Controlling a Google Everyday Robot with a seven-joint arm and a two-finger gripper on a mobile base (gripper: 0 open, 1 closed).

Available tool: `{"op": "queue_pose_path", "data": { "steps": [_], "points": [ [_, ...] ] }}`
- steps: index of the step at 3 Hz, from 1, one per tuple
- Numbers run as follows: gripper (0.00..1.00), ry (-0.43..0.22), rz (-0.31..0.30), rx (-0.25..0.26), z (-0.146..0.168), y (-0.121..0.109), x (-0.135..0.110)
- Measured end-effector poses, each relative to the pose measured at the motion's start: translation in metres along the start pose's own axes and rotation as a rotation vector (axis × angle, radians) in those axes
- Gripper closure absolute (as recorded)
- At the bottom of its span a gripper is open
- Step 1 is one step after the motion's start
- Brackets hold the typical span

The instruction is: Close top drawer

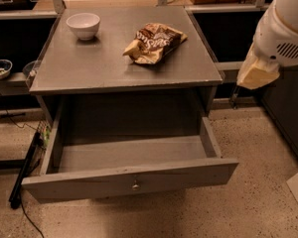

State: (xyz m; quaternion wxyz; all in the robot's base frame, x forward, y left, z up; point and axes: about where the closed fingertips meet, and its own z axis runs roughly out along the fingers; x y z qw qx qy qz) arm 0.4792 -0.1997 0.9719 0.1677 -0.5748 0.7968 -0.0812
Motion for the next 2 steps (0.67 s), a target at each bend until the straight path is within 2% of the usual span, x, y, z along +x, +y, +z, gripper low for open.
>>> {"op": "queue_pose_path", "data": {
  "steps": [1,2],
  "points": [
    [1.00,-0.010,0.048,-0.076,0.034,0.010,0.016],
    [1.00,-0.027,0.071,-0.170,0.060,0.019,0.024]
  ]
}}
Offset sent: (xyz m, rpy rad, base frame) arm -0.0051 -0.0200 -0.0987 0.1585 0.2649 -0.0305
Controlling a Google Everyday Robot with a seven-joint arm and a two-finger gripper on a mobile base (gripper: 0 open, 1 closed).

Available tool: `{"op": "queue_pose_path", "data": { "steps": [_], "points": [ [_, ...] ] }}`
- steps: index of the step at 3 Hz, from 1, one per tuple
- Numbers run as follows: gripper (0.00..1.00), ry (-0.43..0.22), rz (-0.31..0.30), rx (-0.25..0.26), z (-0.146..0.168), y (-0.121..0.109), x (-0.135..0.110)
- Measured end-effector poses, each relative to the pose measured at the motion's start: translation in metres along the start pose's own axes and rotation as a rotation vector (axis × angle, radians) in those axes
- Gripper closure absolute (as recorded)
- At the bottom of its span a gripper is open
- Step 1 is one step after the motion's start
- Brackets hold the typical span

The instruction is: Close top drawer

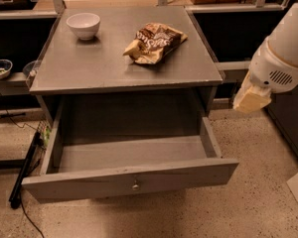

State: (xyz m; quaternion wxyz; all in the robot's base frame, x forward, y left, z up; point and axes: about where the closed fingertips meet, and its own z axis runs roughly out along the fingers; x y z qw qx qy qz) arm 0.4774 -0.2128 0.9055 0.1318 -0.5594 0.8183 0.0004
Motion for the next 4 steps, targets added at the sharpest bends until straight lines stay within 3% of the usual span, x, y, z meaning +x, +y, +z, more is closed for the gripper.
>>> {"op": "queue_pose_path", "data": {
  "steps": [2,4],
  "points": [
    [1.00,-0.005,0.027,-0.037,0.016,0.006,0.003],
    [1.00,-0.083,0.009,-0.102,0.064,0.064,-0.001]
  ]
}}
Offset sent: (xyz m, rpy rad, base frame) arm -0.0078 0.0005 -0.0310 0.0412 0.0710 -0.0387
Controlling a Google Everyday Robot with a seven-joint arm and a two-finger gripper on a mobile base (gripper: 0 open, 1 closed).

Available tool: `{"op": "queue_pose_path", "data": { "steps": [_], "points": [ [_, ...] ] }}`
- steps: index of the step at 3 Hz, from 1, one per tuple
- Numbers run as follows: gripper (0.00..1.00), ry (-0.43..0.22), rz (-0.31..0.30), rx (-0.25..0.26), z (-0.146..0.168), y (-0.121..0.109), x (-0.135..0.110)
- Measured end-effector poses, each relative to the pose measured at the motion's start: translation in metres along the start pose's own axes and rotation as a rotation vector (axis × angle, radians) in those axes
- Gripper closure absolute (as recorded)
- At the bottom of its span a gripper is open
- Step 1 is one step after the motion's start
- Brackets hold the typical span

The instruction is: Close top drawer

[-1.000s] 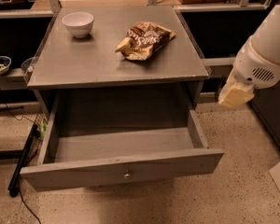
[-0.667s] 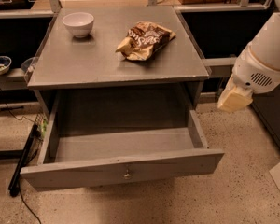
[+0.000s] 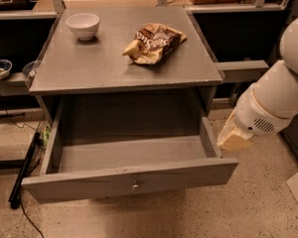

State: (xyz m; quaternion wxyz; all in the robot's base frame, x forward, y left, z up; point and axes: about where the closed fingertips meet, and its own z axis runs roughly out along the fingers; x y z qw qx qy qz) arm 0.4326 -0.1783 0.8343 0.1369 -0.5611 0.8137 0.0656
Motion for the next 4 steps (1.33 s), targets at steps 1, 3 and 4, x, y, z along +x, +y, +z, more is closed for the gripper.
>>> {"op": "queue_pose_path", "data": {
  "steps": [1,3,4],
  "points": [
    [1.00,-0.010,-0.043,-0.058,0.020,0.022,-0.006],
    [1.00,-0.028,-0.123,-0.122,0.034,0.043,-0.013],
    [1.00,-0.027,-0.090,-0.142,0.047,0.048,-0.006]
  ]
}}
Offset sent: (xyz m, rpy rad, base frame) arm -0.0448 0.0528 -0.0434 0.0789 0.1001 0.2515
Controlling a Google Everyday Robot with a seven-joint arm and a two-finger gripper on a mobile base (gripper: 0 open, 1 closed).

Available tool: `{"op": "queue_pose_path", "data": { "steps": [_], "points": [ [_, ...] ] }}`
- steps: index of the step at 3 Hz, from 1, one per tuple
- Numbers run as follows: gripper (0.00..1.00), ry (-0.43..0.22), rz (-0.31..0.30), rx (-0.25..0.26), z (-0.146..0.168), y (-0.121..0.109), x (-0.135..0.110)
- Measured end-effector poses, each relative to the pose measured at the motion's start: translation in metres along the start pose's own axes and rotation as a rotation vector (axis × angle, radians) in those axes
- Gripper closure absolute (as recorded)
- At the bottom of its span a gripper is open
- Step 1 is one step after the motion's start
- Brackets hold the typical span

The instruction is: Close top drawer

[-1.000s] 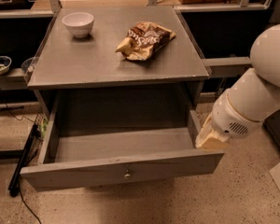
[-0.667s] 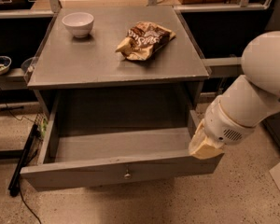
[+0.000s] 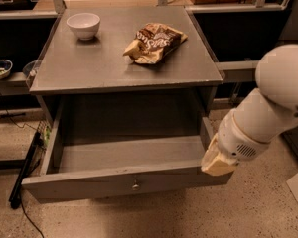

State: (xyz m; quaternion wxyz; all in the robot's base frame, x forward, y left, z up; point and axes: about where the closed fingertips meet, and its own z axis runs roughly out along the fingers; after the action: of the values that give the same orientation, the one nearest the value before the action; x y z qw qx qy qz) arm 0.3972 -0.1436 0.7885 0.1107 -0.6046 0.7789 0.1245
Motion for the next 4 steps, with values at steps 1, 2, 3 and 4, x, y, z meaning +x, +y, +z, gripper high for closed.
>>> {"op": "queue_pose_path", "data": {
  "steps": [1,2,3,4],
  "points": [
    [1.00,0.003,0.025,0.000,0.032,0.006,0.010],
    [1.00,0.015,0.042,-0.016,0.070,-0.002,0.020],
    [1.00,0.018,0.068,-0.023,0.089,-0.009,0.026],
    [1.00,0.030,0.086,-0.020,0.109,-0.026,0.027]
  ]
}}
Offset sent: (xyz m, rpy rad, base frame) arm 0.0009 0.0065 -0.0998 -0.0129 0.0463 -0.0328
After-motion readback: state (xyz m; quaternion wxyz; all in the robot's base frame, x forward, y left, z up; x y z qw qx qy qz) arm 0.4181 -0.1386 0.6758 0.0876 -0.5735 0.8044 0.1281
